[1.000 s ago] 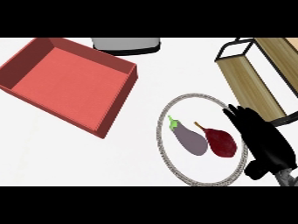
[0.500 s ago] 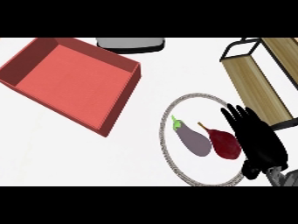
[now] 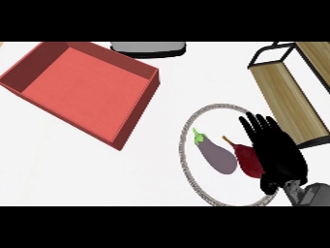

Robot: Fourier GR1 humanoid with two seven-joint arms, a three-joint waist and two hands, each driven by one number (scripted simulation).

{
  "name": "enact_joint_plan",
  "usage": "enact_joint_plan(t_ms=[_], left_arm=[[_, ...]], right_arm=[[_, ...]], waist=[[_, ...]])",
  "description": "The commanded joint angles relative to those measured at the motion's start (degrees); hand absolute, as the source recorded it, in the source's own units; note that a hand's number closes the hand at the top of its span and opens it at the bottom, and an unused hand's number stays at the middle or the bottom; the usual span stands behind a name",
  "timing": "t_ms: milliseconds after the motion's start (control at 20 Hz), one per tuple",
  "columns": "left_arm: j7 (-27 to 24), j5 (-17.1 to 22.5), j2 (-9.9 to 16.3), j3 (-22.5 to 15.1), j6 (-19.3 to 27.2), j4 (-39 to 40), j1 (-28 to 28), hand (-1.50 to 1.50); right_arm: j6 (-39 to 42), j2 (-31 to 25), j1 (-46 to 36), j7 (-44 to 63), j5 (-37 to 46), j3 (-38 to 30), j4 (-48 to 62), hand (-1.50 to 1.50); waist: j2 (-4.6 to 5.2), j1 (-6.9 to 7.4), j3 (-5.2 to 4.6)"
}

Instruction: Pick the pear from the placemat and place it in the tiered shelf

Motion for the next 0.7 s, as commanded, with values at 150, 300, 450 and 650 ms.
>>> enact_joint_plan(t_ms=[150, 300, 450, 650], left_arm=[[-7.65, -3.73, 0.97, 8.07, 0.10, -2.33, -15.74, 0.00], [-7.27, -2.44, 1.63, 8.85, 0.05, -2.99, -15.78, 0.00], [-7.44, -3.27, 1.41, 7.55, 0.59, -2.82, -16.62, 0.00], [-8.51, -3.33, 2.23, 7.55, 0.96, -3.14, -15.30, 0.00]], right_arm=[[0.21, 2.57, -0.48, 1.26, 1.18, 1.42, 1.95, -1.50], [1.13, 2.47, -0.63, 1.54, 0.72, 1.04, 2.10, -1.50], [0.22, 3.83, 0.37, 1.15, 0.83, 1.87, 4.20, 1.50], [-0.12, 4.71, -0.76, 0.29, 1.35, 2.23, 5.48, 1.50]], waist=[[0.06, -1.23, 0.37], [-0.06, -1.52, 0.39], [0.29, -1.83, 0.51], [0.27, -0.83, 0.50]])
